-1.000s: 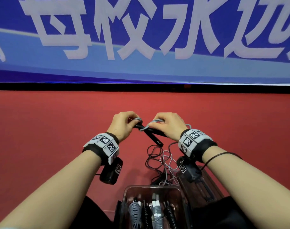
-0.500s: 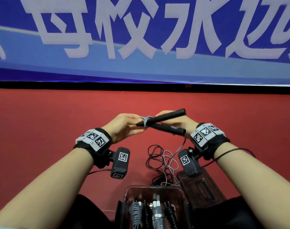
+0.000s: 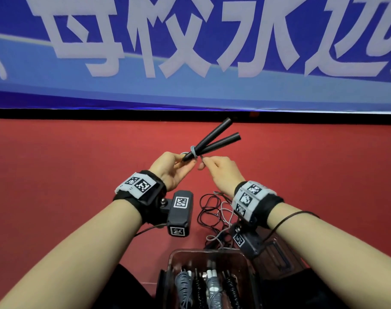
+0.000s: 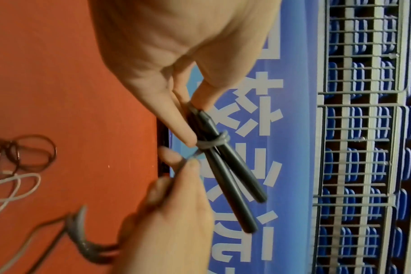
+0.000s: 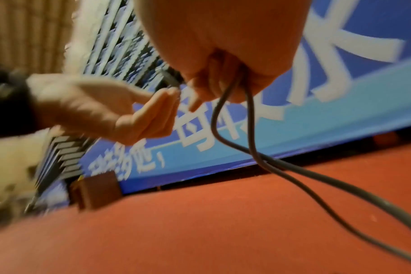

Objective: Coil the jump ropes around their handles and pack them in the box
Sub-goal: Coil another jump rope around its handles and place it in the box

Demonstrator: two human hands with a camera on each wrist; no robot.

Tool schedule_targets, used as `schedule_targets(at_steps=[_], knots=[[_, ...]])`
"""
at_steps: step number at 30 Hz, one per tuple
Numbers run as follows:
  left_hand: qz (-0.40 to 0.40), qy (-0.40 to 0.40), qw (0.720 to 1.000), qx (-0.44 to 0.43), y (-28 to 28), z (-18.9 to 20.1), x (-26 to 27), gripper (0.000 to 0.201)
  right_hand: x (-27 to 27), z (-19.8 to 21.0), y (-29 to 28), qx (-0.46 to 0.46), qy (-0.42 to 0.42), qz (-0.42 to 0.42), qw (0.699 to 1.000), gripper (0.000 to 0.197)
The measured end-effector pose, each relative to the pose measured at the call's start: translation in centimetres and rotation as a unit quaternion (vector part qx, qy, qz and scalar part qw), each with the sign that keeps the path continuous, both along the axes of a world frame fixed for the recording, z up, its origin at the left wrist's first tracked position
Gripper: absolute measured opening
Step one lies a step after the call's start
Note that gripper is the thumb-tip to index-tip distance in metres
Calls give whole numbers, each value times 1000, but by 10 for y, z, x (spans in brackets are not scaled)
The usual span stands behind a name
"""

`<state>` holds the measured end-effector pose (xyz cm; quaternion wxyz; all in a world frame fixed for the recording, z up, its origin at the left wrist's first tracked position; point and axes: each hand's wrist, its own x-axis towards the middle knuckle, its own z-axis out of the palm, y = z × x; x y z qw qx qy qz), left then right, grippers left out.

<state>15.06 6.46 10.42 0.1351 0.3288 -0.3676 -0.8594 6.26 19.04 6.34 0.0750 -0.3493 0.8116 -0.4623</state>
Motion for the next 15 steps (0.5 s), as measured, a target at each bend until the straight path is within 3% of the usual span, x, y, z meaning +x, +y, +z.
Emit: schedule_targets(at_steps=[3,6,8,9,10,12,13,15], knots=[[53,-6,999,3,1,-3,-3,21,13,-5,-5,73,120,19,990,33],[124,-23,990,-67,3,-8,-8,18,21,0,-10,95,119,13,988,44],[152,-23,975,-162,5,-13,-15,19,23,6,-13,89,103,-10,991,53],[152,-30,955,-253,6,-16,-18,16,22,8,-13,81,95,-23,992,57],[150,-43,918,-365,8,-18,-20,12,21,11,-13,73,84,-33,993,60],[144,-64,816,-556,10,-22,-20,10,17,14,-12,40,42,-37,998,60],[142,-60,771,-618,10,-25,-20,10,18,17,-11,23,14,-29,999,58],[152,-32,722,-674,8,-27,-18,9,17,21,-11,12,-32,-16,999,56]])
